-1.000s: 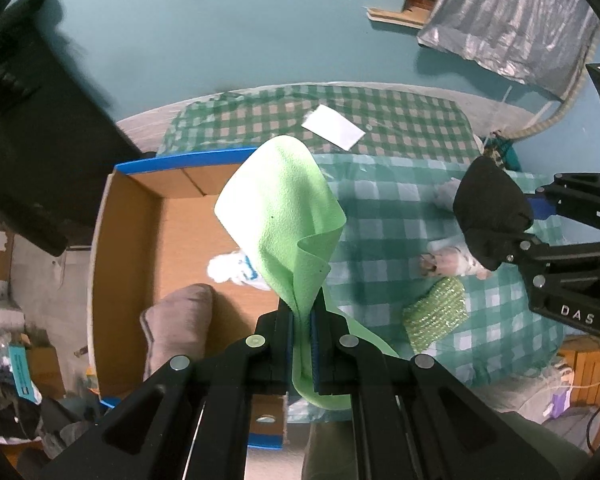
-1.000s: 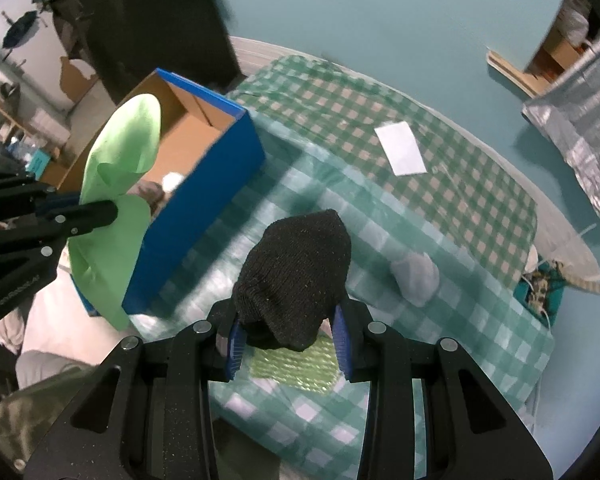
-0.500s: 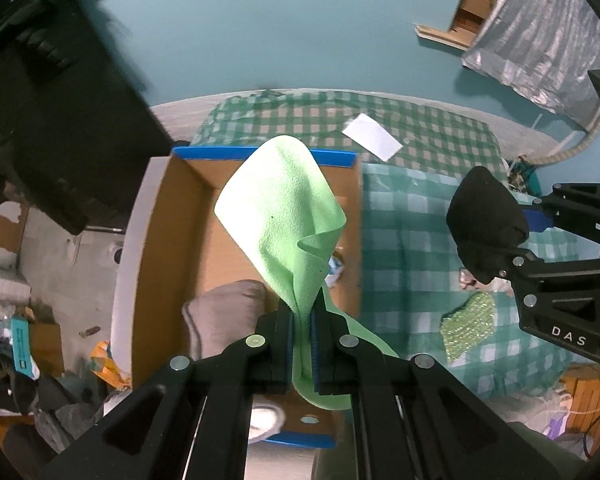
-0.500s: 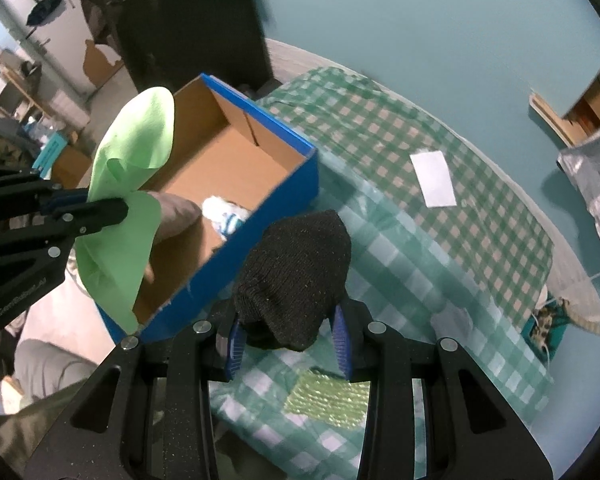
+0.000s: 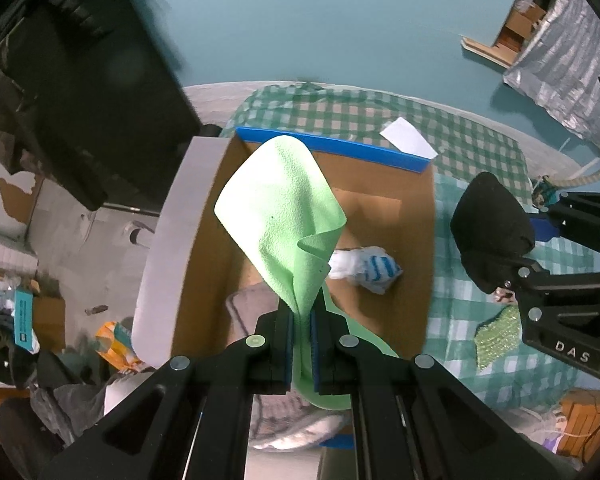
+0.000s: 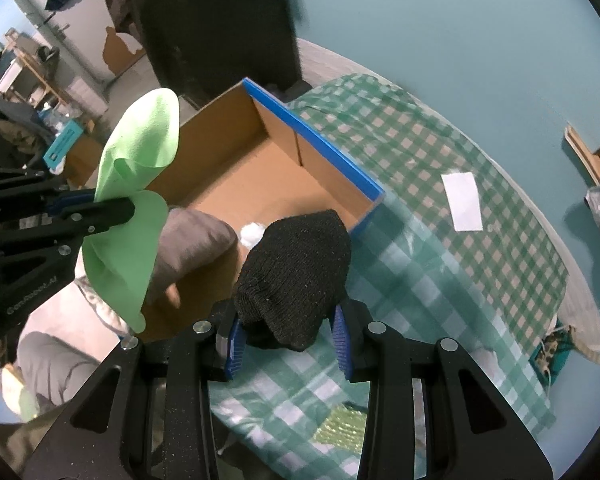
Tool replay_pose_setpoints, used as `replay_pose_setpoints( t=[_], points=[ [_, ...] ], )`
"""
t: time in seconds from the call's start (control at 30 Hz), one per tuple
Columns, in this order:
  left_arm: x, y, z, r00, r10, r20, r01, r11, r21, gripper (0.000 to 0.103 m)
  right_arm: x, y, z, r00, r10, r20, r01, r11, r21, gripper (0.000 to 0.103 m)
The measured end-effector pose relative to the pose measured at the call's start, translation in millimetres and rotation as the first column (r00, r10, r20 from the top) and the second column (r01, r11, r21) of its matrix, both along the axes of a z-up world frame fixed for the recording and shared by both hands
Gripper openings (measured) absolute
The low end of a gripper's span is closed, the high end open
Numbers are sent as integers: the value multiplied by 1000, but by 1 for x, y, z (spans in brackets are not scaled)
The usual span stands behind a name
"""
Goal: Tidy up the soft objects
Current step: 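Carry the green cloth and black sock toward the cardboard box with both tools, then open both tools over the box, dropping the green cloth and black sock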
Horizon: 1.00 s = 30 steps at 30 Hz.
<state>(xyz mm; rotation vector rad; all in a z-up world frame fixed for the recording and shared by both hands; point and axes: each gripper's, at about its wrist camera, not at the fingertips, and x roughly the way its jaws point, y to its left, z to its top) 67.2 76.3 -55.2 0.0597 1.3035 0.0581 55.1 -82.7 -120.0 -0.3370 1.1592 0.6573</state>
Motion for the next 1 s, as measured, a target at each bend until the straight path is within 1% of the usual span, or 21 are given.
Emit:
replay_pose_setpoints(
  t=[0.2, 0.43, 0.73, 0.77, 0.83, 0.9, 0.93, 0.97, 1.0],
  points=[
    [8, 19, -8, 1000, 27, -10, -27, 1000, 2, 7, 8, 24, -5, 1000, 21, -11, -21, 1000, -2, 35],
    [16, 35, -27, 998, 33, -49, -32, 999, 17, 7, 20, 46, -19, 999, 26, -44, -26, 1000, -10, 35],
    [19, 41, -45, 995, 24, -98, -22, 1000, 19, 7, 26, 60, -44, 995, 13, -101, -17, 999, -33, 37],
    [19, 41, -47, 994, 22, -104, -20, 1000, 21, 9, 26, 61, -46, 995, 10, -104, -14, 999, -34, 37],
    [19, 41, -48, 993, 18, -114, -15, 1000, 26, 18, 26, 61, -49, 994, 7, -109, -11, 999, -35, 41],
    [18, 42, -47, 995, 25, -98, -22, 999, 31, 45, 25, 61, -49, 995, 7, -100, -11, 999, -41, 45],
    [17, 42, -46, 996, 27, -86, -24, 999, 36, 51, 24, 61, -49, 996, 7, -85, -11, 999, -52, 47],
    [16, 41, -44, 997, 26, -73, -23, 999, 46, 55, 24, 62, -48, 997, 8, -77, -13, 998, -61, 51],
    [15, 42, -43, 997, 24, -70, -20, 998, 53, 58, 25, 62, -48, 998, 8, -69, -13, 997, -70, 58]
  ],
)
